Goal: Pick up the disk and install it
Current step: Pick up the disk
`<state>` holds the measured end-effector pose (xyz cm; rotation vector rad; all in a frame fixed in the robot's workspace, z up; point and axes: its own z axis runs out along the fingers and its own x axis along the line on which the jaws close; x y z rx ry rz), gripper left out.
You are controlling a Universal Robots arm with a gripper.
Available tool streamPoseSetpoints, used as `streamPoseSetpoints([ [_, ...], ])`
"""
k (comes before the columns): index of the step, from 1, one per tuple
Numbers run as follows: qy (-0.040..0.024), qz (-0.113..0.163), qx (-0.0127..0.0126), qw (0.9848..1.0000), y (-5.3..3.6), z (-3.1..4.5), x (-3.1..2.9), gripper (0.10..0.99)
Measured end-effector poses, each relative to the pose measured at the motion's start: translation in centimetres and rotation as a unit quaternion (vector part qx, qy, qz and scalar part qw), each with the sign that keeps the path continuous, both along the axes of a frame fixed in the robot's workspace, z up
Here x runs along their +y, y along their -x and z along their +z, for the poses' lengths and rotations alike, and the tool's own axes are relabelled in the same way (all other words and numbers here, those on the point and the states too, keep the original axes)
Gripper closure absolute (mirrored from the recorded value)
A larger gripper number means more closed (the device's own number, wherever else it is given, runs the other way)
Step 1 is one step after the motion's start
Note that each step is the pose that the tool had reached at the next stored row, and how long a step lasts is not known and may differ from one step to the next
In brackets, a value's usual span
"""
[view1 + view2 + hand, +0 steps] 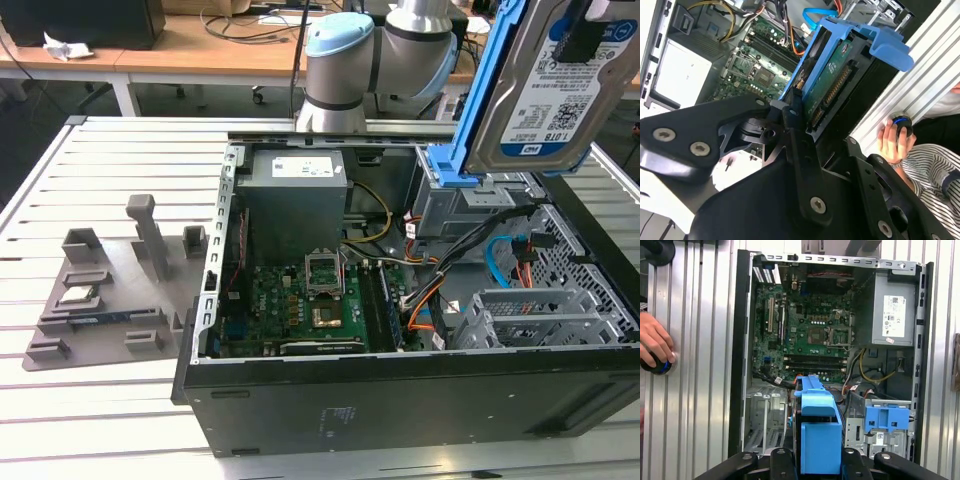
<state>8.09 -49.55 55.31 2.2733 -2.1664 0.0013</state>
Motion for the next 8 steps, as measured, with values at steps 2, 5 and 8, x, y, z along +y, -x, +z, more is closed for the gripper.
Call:
streamPoseSetpoints([
  [2,0.0,0.0,0.0,1.0,0.0,-0.01,-0.55,0.725],
  [5,0.0,0.0,0.0,1.0,0.0,-0.02,-1.4,0.725],
  [8,0.0,0.0,0.0,1.0,0.0,-0.04,-2.21,0.725],
])
